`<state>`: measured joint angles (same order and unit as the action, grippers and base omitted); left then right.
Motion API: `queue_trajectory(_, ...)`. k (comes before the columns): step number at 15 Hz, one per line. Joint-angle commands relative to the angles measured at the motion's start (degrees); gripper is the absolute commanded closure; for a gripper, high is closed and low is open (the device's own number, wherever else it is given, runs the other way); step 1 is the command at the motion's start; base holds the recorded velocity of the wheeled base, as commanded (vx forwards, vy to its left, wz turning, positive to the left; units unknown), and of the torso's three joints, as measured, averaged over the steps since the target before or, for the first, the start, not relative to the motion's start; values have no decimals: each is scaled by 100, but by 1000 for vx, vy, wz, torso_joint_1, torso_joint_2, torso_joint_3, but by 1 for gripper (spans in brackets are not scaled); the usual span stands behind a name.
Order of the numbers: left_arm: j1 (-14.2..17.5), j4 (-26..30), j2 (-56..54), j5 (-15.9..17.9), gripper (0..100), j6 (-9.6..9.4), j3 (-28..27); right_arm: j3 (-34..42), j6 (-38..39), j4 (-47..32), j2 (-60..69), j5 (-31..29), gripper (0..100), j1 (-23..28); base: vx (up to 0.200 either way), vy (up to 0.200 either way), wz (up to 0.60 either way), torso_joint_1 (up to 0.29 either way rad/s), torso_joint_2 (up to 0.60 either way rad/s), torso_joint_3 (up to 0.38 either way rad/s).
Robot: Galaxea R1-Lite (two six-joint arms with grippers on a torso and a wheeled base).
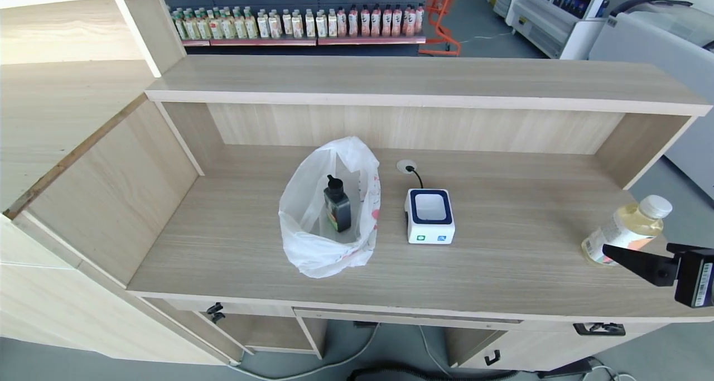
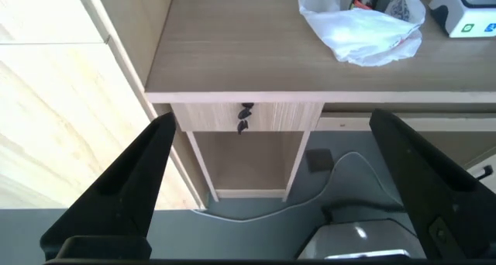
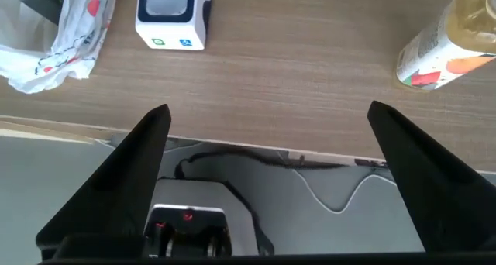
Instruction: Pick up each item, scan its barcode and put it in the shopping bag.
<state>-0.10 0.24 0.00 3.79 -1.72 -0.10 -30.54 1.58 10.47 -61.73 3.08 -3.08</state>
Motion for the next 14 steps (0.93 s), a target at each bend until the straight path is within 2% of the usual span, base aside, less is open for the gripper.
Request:
queue_trajectory(1, 1, 2, 9, -1, 0, -4, 1, -5, 0, -89, -155, -89, 0, 335, 0, -200, 0, 22, 7, -2)
queue_trajectory(5, 1, 2, 9, -1, 0, 5, 1, -49, 26, -186, -269, -273, 0, 546, 0, -200, 0, 4, 2, 4)
queue_trajectory(14, 1, 2, 9, -1, 0, -4, 1, -189, 184, -168, -559, -291, 0, 555, 0, -200, 0, 0, 2, 1)
